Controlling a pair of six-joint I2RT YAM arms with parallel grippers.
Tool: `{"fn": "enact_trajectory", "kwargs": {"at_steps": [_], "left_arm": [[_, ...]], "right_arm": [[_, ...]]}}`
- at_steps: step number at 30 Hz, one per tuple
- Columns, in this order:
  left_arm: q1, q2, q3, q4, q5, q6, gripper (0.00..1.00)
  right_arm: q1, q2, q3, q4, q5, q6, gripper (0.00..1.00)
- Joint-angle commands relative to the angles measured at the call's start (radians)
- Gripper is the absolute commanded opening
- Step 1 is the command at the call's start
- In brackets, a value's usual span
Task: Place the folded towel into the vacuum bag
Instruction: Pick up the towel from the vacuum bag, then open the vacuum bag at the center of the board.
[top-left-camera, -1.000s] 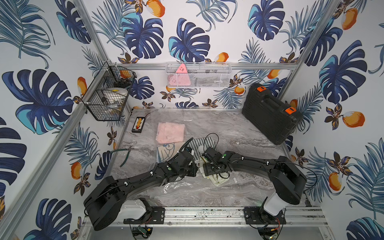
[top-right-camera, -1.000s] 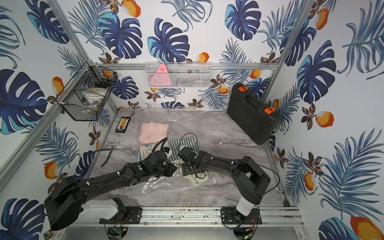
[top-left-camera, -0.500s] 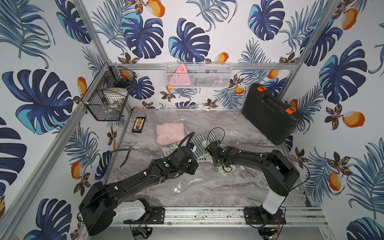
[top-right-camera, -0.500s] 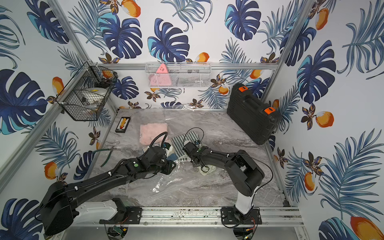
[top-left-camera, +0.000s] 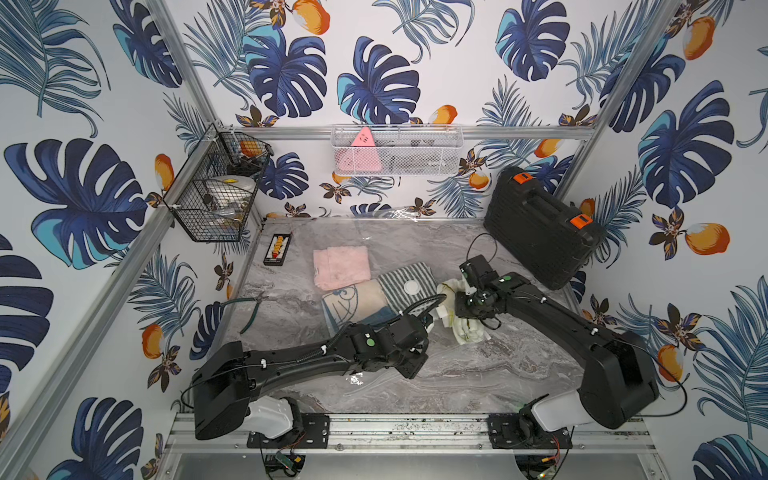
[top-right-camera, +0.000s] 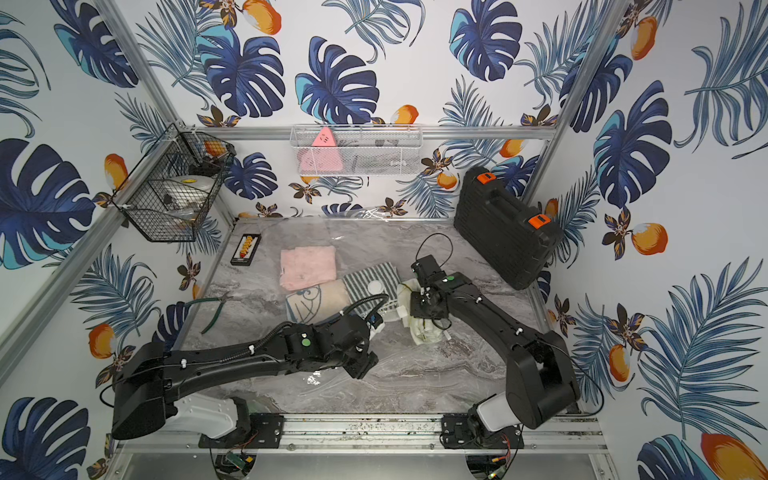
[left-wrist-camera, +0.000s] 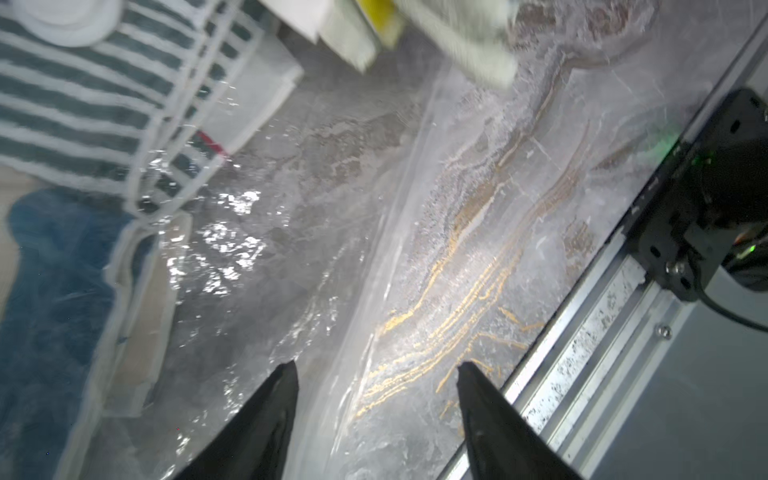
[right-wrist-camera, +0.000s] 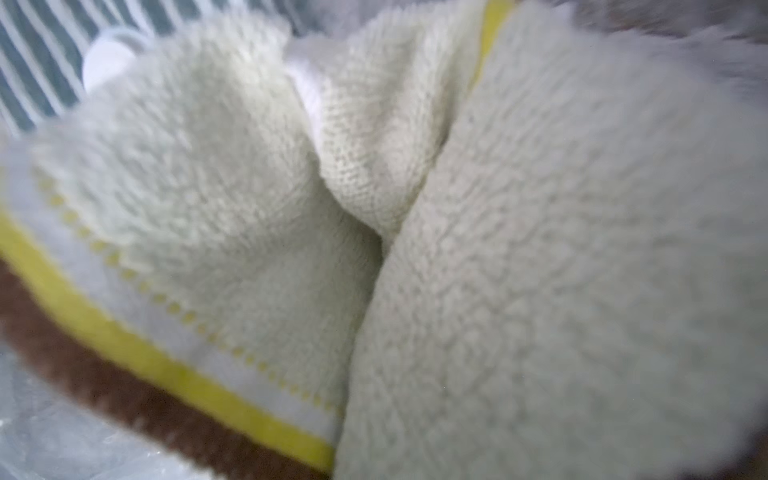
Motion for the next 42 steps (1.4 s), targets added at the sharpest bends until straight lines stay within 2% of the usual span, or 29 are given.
{"fn": "enact_trajectory", "kwargs": {"at_steps": [1,10,14,18,23,32,34,36,38,40,42], "left_arm": [[-0.052,0.072,0.028,-0.064,-0.030,0.050,0.68],[-0.075,0.264,0.092,-0.113,-0.187,0.163,0.73],[-0.075,0.337,0.114,-0.135,-0.264,0.189,0.72],[-0.067,0.345,0.125,-0.126,-0.335,0.190,0.68],[-0.035,0.313,0.111,-0.083,-0.313,0.186,0.64],[-0.006,0.342,0.117,-0.060,-0.309,0.217,0.55],[-0.002,0.350,0.112,-0.041,-0.298,0.221,0.46],[0.009,0.350,0.118,-0.039,-0.293,0.214,0.20],[0.019,0.310,0.116,-0.035,-0.294,0.205,0.02],[0.043,0.249,0.124,-0.040,-0.279,0.184,0.00],[0.075,0.187,0.141,-0.052,-0.240,0.157,0.00]], "right_arm": [[-0.044,-0.066,-0.011,-0.069,-0.083,0.013,0.02],[-0.130,-0.137,-0.055,-0.087,-0.156,0.008,0.02],[-0.145,-0.137,-0.063,-0.090,-0.160,0.001,0.03],[-0.149,-0.146,-0.075,-0.086,-0.178,0.004,0.03],[-0.149,-0.153,-0.109,-0.079,-0.187,0.009,0.03],[-0.149,-0.188,-0.106,-0.124,-0.201,0.013,0.03],[-0.149,-0.203,-0.116,-0.134,-0.233,0.024,0.03],[-0.145,-0.234,-0.156,-0.135,-0.299,0.051,0.02],[-0.127,-0.277,-0.194,-0.155,-0.321,0.073,0.01],[-0.082,-0.327,-0.207,-0.196,-0.295,0.101,0.00],[0.020,-0.391,-0.234,-0.189,-0.284,0.182,0.00]]}}
